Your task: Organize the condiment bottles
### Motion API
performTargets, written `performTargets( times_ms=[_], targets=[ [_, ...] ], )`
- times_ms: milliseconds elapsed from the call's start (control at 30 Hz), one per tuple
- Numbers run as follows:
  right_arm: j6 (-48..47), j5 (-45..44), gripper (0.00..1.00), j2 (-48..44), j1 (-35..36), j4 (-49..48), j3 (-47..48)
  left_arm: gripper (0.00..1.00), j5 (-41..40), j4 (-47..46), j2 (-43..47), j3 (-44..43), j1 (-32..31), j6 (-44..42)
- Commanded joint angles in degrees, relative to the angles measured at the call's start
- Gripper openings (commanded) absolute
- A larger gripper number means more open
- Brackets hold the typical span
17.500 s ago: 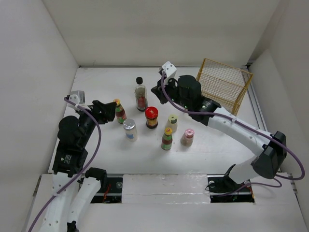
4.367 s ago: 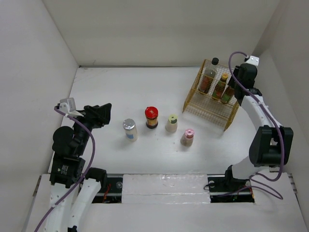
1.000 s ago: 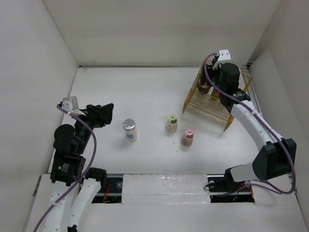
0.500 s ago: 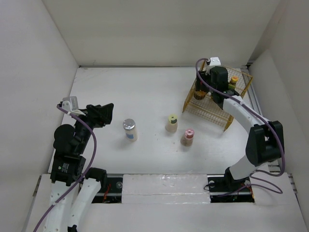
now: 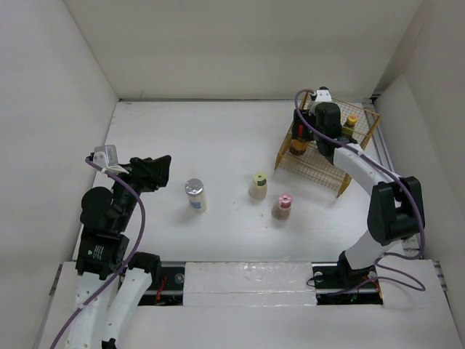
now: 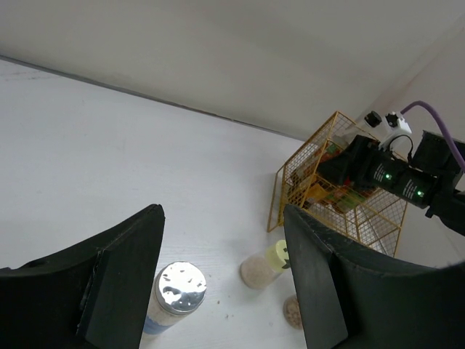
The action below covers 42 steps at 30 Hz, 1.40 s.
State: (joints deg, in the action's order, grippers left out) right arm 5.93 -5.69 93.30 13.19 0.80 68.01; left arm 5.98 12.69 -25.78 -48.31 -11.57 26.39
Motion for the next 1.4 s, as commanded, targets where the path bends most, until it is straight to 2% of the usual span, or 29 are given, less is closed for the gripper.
performTargets(
  times_ms=[0,67,233,333,400,433,500,567,600,633,667,700,733,833,1000,1300,1367],
  targets=[
    [0.1,0.5,0.84,-5.0,-0.1,-7.1,0.9,0.62,0.8,-2.8,-0.4,0.5,-0.3,-0.7],
    [0.1,0.5,0.88,-8.0,-0.1,-7.1,0.9,0.62,0.8,-2.8,-0.4,0.5,-0.3,-0.7],
    [-0.4,0.5,0.90,-15.6,2.7,-7.1,-0.2,0.62,0.8,-2.8,-0.4,0.5,-0.3,-0.7],
    [-0.9,3.9,0.84,-19.2,6.5,-8.4,-1.6,0.62,0.8,-2.8,-0.4,0.5,-0.3,-0.7],
    [-0.9,6.8,0.58,-19.9,9.6,-9.0,-2.8,0.62,0.8,-2.8,-0.4,0.5,-0.3,-0.7],
    [-0.9,9.8,0.41,-19.9,11.4,-9.0,-3.3,0.62,0.8,-2.8,-0.4,0.5,-0.3,-0.7],
    [-1.6,12.4,0.12,-18.9,18.5,-12.0,-5.7,0.62,0.8,-2.8,-0.4,0.5,-0.3,-0.7],
    [-3.3,15.7,0.09,-17.6,24.0,-14.9,-7.5,0.62,0.8,-2.8,0.1,0.5,-0.3,-0.7],
    [-4.4,15.7,0.18,-16.8,30.0,-15.7,-8.1,0.62,0.8,-2.8,0.1,0.5,-0.3,-0.7],
    [-7.1,15.7,0.29,-14.9,32.9,-16.3,-8.1,0.62,0.8,-2.8,0.1,0.5,-0.3,-0.7],
    [-8.6,15.7,0.43,-13.7,35.6,-16.3,-8.1,0.62,0.8,-2.8,0.1,0.5,-0.3,-0.7],
    [-9.9,15.7,0.71,-12.3,40.3,-15.0,-8.1,0.62,0.8,-2.8,0.1,0.5,-0.3,-0.7],
    [-13.2,15.7,0.79,-9.3,42.4,-13.5,-6.4,0.62,0.8,-2.8,0.1,0.5,-0.3,-0.7],
    [-15.3,15.2,0.97,-4.7,47.4,-10.8,-4.3,0.62,0.8,-2.8,0.1,0.5,-0.3,-0.7],
    [-15.9,14.6,0.99,3.4,48.8,-10.8,-0.4,0.62,0.8,-2.8,0.1,0.5,-0.3,-0.7],
    [-13.6,3.0,0.99,11.0,48.8,-12.5,5.8,0.62,0.8,-2.8,0.1,0.5,-0.3,-0.7],
    [-13.6,3.0,0.99,12.2,48.8,-14.6,6.4,0.62,0.8,-2.8,0.1,0.5,-0.3,-0.7]
  ],
)
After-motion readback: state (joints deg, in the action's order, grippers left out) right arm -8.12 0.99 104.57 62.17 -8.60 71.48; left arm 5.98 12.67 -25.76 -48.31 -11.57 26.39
